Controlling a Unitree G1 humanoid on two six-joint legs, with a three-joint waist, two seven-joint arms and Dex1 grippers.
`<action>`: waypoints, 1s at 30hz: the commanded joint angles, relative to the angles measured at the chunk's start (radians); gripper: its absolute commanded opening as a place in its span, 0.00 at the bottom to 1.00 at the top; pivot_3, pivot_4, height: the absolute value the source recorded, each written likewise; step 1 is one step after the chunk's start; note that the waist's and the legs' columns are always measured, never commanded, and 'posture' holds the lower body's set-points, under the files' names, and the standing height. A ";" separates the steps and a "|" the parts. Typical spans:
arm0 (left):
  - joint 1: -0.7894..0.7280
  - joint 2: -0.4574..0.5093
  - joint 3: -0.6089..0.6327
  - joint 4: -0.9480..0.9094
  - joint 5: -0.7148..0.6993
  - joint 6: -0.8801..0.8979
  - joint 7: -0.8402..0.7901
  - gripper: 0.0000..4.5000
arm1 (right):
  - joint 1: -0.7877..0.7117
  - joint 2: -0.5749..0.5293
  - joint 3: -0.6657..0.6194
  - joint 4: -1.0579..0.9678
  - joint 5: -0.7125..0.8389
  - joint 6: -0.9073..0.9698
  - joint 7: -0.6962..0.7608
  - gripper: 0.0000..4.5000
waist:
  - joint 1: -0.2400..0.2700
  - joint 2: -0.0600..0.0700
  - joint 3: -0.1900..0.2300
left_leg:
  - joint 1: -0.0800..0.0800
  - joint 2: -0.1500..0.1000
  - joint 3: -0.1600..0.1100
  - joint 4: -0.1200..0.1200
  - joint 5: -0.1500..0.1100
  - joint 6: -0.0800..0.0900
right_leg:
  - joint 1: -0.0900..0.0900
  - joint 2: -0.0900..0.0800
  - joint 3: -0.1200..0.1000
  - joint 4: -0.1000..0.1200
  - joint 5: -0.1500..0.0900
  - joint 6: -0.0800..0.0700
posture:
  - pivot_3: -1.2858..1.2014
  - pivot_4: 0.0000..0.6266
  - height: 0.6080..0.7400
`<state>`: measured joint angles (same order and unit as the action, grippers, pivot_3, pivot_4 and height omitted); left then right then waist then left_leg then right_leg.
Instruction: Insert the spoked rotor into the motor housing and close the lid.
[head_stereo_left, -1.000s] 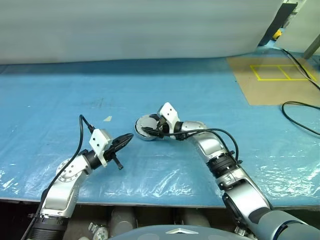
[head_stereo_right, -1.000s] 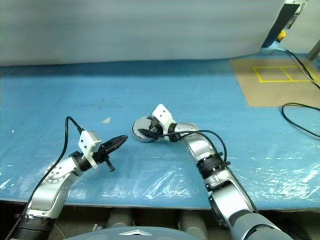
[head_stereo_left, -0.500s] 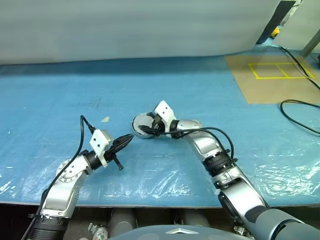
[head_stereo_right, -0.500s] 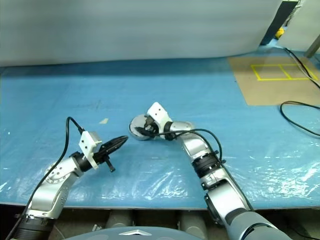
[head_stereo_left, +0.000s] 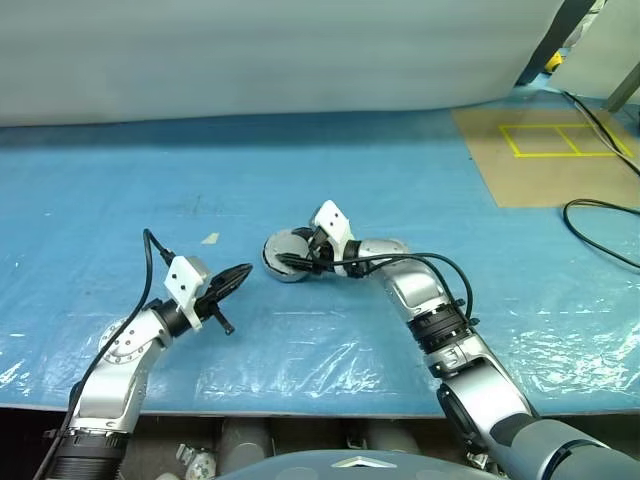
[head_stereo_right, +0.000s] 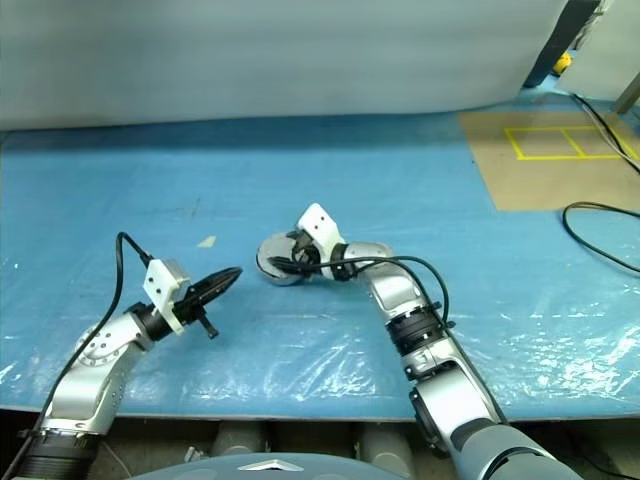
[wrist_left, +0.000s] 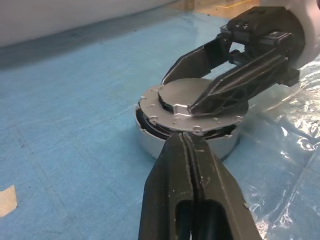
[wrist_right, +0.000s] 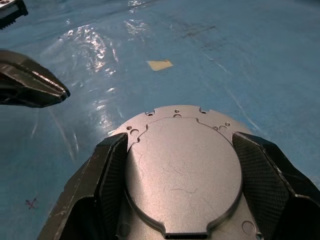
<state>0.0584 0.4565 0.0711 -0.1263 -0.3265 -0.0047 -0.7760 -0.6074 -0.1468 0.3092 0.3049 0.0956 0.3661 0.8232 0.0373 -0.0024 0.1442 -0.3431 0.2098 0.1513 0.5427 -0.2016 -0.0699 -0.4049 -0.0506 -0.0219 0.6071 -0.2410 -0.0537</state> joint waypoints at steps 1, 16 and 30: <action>0.006 0.009 0.023 -0.004 -0.005 -0.029 -0.003 0.00 | 0.037 -0.036 0.076 -0.022 -0.031 0.001 0.068 0.65 | 0.001 0.000 0.000 | 0.000 0.000 0.000 0.000 0.000 0.000 | 0.000 0.000 0.000 0.000 0.000 0.000 | 0.52 0.24 1.00; 0.033 0.005 0.030 0.016 -0.018 -0.072 -0.019 0.00 | 0.066 -0.035 0.067 -0.070 -0.011 0.019 0.080 0.65 | -0.004 0.000 0.000 | 0.000 0.001 0.000 0.000 0.000 0.000 | 0.001 0.000 0.000 0.001 -0.001 -0.002 | 0.52 0.24 1.00; 0.130 0.016 0.031 -0.022 -0.048 -0.119 -0.077 0.00 | 0.114 -0.009 0.025 -0.216 0.081 0.237 0.030 0.65 | 0.002 0.000 0.000 | 0.001 0.002 0.000 0.001 0.000 0.000 | 0.002 0.001 0.000 0.000 -0.001 -0.003 | 0.52 0.24 1.00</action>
<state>0.1802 0.4606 0.0798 -0.1244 -0.3691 -0.0980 -0.8435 -0.5118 -0.1606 0.3141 0.1034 0.1590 0.5659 0.8475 0.0398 -0.0028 0.1441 -0.3422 0.2116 0.1517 0.5440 -0.2017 -0.0699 -0.4025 -0.0498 -0.0220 0.6075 -0.2423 -0.0565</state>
